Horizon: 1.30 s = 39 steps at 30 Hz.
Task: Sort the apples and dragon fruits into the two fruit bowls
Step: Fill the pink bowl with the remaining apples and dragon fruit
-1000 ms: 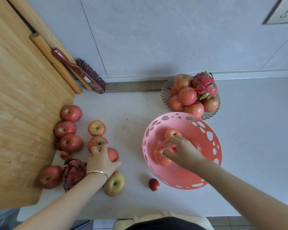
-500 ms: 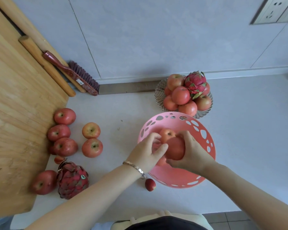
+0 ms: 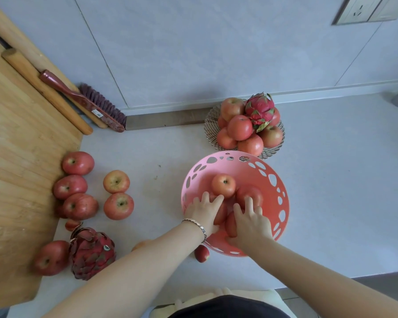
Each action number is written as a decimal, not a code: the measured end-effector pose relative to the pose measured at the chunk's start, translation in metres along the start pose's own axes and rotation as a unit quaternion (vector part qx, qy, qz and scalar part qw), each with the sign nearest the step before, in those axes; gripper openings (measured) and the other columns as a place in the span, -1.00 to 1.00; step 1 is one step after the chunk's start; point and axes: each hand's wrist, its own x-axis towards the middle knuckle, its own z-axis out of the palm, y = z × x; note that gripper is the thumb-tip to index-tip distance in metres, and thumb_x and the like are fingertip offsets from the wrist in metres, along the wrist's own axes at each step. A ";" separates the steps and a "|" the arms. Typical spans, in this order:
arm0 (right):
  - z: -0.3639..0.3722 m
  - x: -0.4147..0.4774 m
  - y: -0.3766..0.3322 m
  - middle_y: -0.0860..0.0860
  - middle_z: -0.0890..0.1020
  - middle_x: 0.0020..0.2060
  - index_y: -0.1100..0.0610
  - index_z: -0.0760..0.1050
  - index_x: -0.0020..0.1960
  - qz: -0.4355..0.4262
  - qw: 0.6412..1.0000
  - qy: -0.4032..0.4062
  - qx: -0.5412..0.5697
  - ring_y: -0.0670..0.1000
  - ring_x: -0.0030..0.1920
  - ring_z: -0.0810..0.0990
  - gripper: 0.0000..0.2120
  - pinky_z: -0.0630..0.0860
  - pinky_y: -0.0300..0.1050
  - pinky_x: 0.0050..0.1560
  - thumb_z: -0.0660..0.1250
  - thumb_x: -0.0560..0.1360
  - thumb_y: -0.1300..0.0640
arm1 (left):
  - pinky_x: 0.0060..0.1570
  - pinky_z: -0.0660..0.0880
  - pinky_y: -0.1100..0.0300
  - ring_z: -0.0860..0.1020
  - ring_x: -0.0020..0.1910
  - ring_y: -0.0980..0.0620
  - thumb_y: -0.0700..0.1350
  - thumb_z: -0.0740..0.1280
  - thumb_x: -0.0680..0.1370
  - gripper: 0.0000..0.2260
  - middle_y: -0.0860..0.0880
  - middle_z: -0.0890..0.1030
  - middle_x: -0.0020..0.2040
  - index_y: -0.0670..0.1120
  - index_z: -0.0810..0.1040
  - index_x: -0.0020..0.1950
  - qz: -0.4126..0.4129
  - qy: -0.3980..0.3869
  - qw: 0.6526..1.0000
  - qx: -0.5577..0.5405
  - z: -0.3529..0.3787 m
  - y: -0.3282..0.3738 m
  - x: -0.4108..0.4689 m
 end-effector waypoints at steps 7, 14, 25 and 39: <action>-0.003 0.000 0.004 0.23 0.09 0.38 0.10 0.07 0.42 -0.025 0.997 -0.032 0.068 0.22 0.28 0.36 -0.30 0.42 -0.03 0.20 0.30 0.40 -0.06 | 0.08 0.40 -0.01 0.35 0.17 -0.22 -0.07 0.39 0.41 -0.33 -0.12 0.24 0.34 0.10 0.14 0.43 0.002 0.011 1.000 0.010 0.001 -0.001 0.002; -0.004 -0.001 0.000 0.10 0.22 0.34 0.09 0.21 0.32 -0.041 0.999 -0.020 -0.001 0.16 0.20 0.40 -0.41 0.51 -0.10 -0.08 0.38 0.40 -0.02 | 0.11 0.39 0.01 0.31 0.19 -0.21 -0.05 0.38 0.41 -0.33 -0.07 0.24 0.37 0.14 0.13 0.44 0.018 0.013 0.999 -0.025 0.002 -0.007 0.005; -0.015 0.007 0.006 -0.01 0.32 0.27 0.03 0.18 0.39 -0.070 0.997 -0.019 -0.014 0.08 0.16 0.52 -0.29 0.49 -0.10 -0.07 0.35 0.37 -0.21 | 0.37 0.26 -0.13 0.47 0.25 -0.22 0.00 0.23 0.40 -0.50 -0.29 0.39 0.36 0.02 0.30 0.34 0.111 0.168 0.973 -0.115 -0.007 -0.028 -0.006; -0.038 0.014 -0.027 -0.01 0.53 0.11 0.00 0.51 0.15 -0.204 0.965 0.033 0.161 0.06 0.04 0.58 -0.75 0.44 -0.12 -0.07 0.23 0.50 0.03 | 0.15 0.38 -0.09 0.39 0.21 -0.32 -0.06 0.39 0.43 -0.29 -0.28 0.29 0.31 -0.11 0.08 0.46 -0.360 0.130 0.906 -0.179 0.023 -0.172 -0.048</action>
